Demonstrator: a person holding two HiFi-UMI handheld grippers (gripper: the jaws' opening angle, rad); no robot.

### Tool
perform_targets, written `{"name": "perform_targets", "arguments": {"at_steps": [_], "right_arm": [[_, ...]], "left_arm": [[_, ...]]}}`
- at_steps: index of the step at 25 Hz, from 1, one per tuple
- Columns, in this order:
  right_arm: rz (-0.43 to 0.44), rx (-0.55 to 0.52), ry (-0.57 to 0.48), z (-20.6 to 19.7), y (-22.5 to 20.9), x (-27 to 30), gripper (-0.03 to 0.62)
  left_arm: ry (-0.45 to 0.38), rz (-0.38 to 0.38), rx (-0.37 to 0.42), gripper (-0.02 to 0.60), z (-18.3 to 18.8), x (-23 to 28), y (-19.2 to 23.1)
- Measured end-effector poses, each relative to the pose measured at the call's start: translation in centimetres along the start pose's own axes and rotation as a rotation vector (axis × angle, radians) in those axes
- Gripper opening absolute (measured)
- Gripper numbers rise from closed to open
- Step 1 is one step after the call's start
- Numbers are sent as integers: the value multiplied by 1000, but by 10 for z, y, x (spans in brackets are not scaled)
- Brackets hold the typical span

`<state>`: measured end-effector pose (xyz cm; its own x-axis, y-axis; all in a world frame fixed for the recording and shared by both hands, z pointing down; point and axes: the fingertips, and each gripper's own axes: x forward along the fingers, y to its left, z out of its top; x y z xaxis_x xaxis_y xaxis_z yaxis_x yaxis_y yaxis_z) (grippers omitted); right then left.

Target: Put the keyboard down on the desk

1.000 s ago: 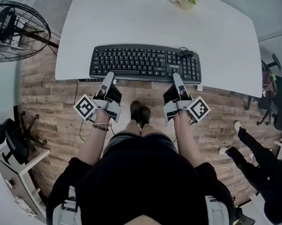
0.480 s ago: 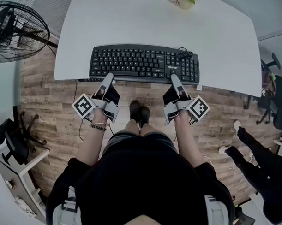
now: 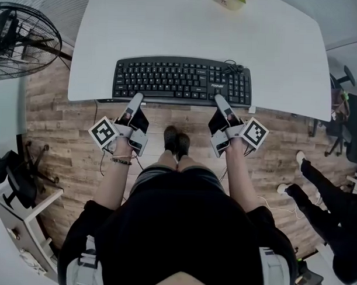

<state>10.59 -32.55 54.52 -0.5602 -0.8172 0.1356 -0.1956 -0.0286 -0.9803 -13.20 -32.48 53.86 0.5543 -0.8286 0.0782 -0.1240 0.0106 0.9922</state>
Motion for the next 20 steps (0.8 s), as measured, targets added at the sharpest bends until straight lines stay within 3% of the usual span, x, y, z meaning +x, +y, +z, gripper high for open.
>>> {"name": "perform_targets", "arguments": {"at_steps": [6,12,20], "right_arm": [[-21,3,46,-4,-3,0,100],[-30,1,99,-4,-6,2,101],[-35,-36,87,-6,-11,1,98]], "left_arm": [[39,15,-43,91,0,-1,4],[65,25,-24,94,-1,1,7],[81,38,16,101,-2,3,10]]}}
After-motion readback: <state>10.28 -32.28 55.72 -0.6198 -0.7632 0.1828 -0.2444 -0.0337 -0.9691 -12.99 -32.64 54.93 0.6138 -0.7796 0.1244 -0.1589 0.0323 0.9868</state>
